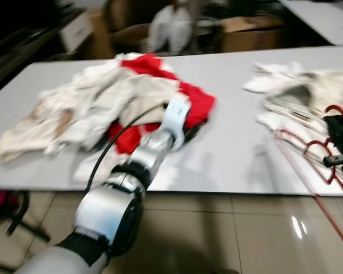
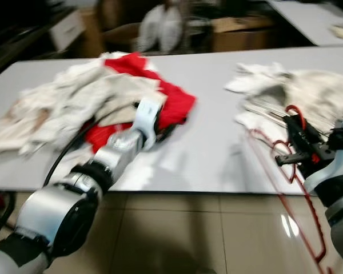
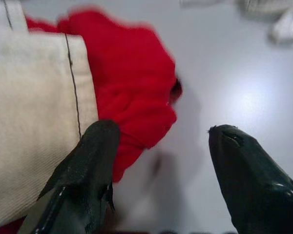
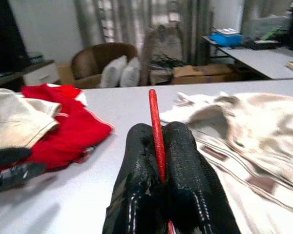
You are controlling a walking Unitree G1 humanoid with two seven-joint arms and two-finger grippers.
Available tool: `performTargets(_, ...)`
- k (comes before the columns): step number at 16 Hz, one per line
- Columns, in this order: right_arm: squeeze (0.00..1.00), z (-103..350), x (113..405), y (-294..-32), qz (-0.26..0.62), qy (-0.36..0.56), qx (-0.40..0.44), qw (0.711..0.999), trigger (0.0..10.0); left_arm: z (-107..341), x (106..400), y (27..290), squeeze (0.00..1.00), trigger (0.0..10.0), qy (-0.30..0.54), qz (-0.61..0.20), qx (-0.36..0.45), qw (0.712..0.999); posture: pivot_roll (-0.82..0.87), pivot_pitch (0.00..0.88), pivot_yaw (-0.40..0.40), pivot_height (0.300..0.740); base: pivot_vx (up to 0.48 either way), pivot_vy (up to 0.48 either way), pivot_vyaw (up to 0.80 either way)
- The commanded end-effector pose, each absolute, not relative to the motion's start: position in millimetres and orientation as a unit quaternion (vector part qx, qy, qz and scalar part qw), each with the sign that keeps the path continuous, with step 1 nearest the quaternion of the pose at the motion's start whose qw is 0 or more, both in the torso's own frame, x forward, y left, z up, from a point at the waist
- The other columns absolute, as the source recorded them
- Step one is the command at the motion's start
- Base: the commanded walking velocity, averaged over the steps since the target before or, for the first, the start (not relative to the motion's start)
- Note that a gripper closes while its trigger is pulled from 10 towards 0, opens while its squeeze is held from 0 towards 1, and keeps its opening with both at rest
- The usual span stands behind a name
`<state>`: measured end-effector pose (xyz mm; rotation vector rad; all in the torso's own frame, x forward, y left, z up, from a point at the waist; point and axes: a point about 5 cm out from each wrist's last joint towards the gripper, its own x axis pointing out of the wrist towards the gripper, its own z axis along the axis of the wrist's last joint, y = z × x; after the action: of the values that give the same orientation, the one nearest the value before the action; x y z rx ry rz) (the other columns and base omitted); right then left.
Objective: Hang hanger
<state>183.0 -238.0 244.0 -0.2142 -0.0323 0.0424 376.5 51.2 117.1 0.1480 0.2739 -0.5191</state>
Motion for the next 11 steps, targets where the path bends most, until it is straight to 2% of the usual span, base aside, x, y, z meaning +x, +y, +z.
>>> performTargets(1, 0.0, 247.7, 182.0, -235.9, 0.023, -0.017, -0.108, 0.994, 10.0, 104.3, 376.9, 77.4, 0.0, 10.0, 0.162, -0.197, 0.109, 0.961, -0.54, 0.06, 0.113, 0.74, 0.0, 0.0, 0.0)
performTargets(5, 0.0, 251.3, 184.5, -235.4, 0.022, -0.02, -0.106, 0.994, 10.0, 91.4, 376.1, 134.9, 0.0, 10.0, 0.186, -0.077, 0.158, 0.967, -0.53, 0.057, 0.093, 0.74, 0.0, 0.0, 0.0)
performTargets(9, 0.0, 247.9, 191.9, -225.6, 0.048, -0.011, -0.089, 0.995, 10.0, 97.3, 368.3, 228.9, 0.0, 10.0, 0.198, 0.058, 0.187, 0.96, -0.49, 0.043, 0.079, 0.74, 0.0, 0.0, 0.0)
performTargets(11, 0.0, 246.3, 194.6, -222.8, 0.056, -0.01, -0.082, 0.995, 10.0, 97.4, 364.6, 242.3, 0.0, 10.0, 0.2, 0.063, 0.18, 0.961, -0.47, 0.034, 0.078, 0.74, 0.0, 0.0, 0.0)
